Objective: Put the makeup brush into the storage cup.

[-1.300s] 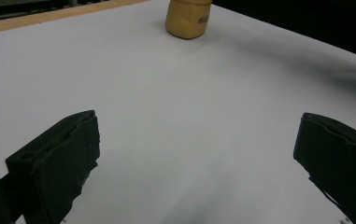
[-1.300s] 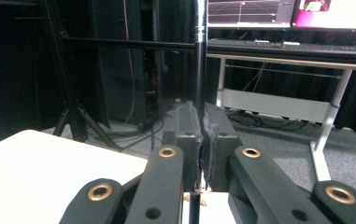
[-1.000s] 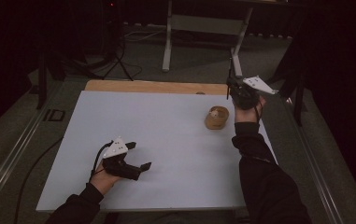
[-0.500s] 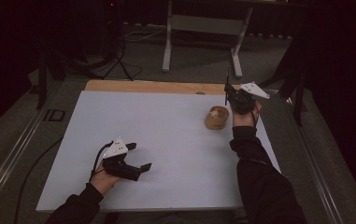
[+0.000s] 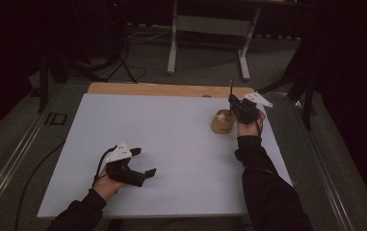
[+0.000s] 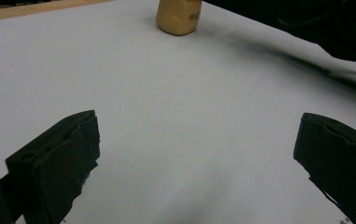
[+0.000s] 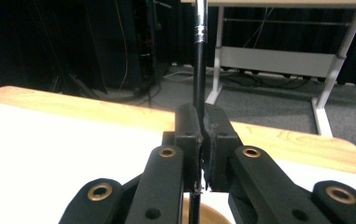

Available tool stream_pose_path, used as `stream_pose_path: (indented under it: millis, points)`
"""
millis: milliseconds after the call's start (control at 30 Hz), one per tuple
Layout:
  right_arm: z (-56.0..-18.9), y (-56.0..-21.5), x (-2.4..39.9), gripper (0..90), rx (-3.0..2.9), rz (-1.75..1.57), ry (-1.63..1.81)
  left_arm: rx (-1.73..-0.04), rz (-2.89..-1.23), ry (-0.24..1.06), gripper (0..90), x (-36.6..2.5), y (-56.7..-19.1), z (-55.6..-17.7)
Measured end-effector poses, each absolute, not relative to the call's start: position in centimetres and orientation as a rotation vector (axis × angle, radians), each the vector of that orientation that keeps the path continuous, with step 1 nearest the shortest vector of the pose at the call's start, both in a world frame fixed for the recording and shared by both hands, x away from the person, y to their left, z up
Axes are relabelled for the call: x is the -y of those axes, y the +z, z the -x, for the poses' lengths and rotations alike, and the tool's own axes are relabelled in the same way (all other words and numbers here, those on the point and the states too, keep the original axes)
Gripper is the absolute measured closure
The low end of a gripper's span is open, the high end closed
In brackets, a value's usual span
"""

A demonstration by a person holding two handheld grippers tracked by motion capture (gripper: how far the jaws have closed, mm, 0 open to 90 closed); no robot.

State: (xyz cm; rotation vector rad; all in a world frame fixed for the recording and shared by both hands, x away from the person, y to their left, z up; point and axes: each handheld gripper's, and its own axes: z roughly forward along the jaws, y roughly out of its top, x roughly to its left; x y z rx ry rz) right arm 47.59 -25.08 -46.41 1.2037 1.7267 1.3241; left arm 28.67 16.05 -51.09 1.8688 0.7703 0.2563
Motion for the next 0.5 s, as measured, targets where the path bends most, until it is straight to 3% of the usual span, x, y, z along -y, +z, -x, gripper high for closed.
stream_pose_path:
  millis: [500]
  points:
    - [-47.8,-47.9,25.0,85.6,-1.775,-1.233,1.275,-0.769,-1.867,0.246,0.6,-16.0,-51.1,-28.7]
